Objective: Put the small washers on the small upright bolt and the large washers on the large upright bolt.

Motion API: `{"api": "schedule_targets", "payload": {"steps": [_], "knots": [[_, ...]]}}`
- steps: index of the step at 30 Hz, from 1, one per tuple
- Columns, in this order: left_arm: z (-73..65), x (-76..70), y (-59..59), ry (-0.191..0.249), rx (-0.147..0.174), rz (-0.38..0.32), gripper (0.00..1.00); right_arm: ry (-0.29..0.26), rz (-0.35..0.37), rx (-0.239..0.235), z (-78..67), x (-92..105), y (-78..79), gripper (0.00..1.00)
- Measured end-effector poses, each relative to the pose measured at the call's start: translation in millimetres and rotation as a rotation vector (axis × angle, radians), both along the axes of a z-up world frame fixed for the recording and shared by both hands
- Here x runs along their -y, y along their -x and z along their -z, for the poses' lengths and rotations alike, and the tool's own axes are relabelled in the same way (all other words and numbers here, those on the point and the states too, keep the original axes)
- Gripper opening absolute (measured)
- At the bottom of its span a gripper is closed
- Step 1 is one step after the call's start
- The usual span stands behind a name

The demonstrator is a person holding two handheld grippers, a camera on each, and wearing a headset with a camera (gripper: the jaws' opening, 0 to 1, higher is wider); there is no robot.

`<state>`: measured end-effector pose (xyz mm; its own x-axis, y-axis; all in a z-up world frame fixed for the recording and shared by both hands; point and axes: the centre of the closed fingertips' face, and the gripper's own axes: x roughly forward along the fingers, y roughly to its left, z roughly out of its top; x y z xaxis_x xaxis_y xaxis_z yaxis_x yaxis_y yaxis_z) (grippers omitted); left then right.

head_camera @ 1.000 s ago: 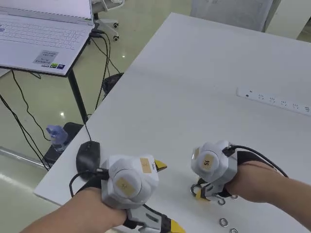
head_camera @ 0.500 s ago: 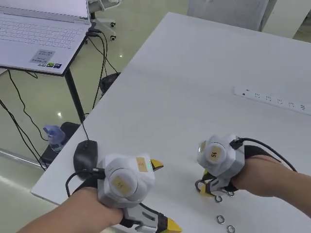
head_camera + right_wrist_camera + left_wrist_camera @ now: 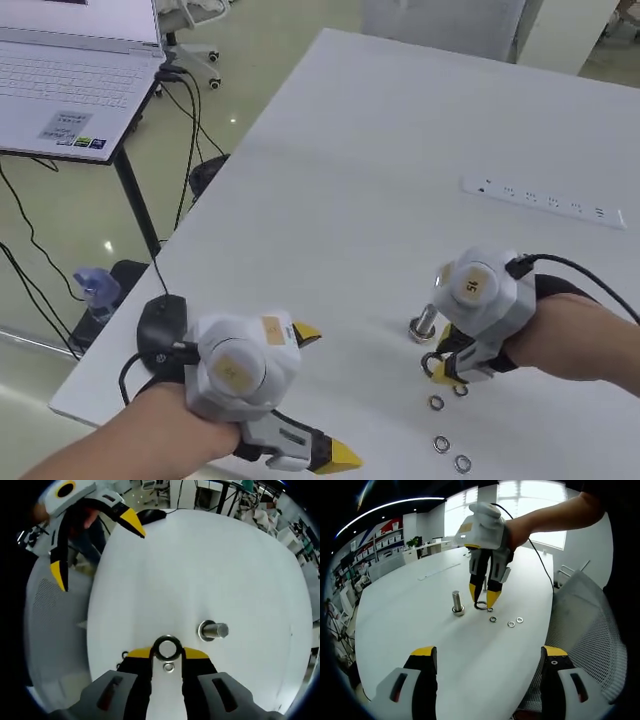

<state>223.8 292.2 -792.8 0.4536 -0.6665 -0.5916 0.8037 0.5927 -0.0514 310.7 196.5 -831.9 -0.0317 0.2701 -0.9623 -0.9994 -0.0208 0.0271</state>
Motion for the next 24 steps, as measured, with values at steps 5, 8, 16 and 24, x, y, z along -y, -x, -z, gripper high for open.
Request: {"api": "schedule_targets", "payload": {"steps": [5,8,16,24], "knots": [[-3.9,3.4,-2.5,0.012,0.003,-0.005,0.85,0.007,0.015,0.01,-5.8,12.1,-7.6,0.21],[-4.4,4.9,-2.0,0.008,0.006,0.002,0.85,0.002,0.031,0.009,-8.7,13.9,-11.7,0.21],[-1.2,2.6,-1.2,-0.002,-0.002,0.006,0.85,-0.008,0.055,0.022,-20.6,6.9,-29.8,0.21],[-1.4,0.9,-1.0,-0.002,-0.003,0.003,0.85,-0.02,0.059,0.052,-33.5,-8.9,-48.1,0.21]]}}
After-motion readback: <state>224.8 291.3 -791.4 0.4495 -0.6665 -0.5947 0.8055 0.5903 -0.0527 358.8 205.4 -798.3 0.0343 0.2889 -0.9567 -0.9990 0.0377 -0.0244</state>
